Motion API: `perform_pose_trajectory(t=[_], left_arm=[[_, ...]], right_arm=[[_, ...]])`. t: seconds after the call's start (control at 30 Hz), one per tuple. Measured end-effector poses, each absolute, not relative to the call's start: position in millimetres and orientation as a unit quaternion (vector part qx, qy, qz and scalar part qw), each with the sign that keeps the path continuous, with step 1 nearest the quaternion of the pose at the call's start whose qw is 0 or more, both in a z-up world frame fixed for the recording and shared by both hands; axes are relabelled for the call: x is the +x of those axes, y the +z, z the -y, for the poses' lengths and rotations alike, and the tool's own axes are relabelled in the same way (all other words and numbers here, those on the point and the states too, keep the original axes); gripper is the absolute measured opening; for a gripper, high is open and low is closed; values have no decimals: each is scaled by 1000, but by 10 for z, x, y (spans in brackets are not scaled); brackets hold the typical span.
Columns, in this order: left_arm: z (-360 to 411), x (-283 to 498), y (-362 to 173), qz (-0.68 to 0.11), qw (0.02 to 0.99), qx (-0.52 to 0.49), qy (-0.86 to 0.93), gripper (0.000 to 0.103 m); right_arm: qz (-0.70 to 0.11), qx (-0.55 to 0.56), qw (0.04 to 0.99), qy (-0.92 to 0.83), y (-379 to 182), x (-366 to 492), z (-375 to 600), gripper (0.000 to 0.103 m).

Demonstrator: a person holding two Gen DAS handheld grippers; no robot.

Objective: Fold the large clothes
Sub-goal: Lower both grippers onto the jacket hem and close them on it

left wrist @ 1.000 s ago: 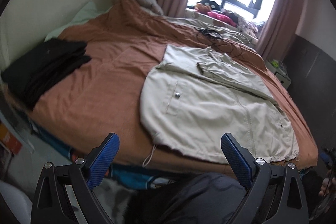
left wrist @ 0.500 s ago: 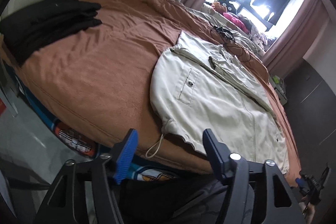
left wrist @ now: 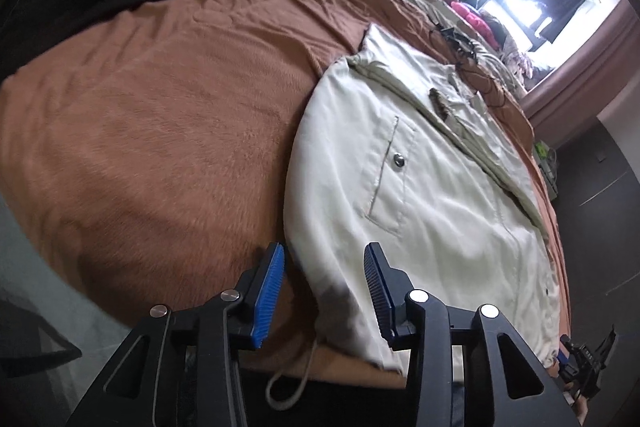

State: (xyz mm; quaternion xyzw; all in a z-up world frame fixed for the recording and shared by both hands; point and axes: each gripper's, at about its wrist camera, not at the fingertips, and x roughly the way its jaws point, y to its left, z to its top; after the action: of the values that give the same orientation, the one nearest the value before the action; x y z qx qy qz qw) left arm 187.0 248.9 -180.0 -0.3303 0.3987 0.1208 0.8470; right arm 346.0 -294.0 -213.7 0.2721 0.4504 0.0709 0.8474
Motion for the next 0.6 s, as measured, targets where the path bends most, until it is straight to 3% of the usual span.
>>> perform_pose_trajectory(t=[0.33, 0.6], left_arm=[[-2640, 2190, -2008, -415, 835, -343, 113, 35], [-2468, 1968, -2090, -409, 829, -375, 66, 31]], right_arm=[[-475, 311, 820, 72, -2426, 3718, 2992, 51], [-477, 353, 793, 141, -2535, 3553, 2932, 48]])
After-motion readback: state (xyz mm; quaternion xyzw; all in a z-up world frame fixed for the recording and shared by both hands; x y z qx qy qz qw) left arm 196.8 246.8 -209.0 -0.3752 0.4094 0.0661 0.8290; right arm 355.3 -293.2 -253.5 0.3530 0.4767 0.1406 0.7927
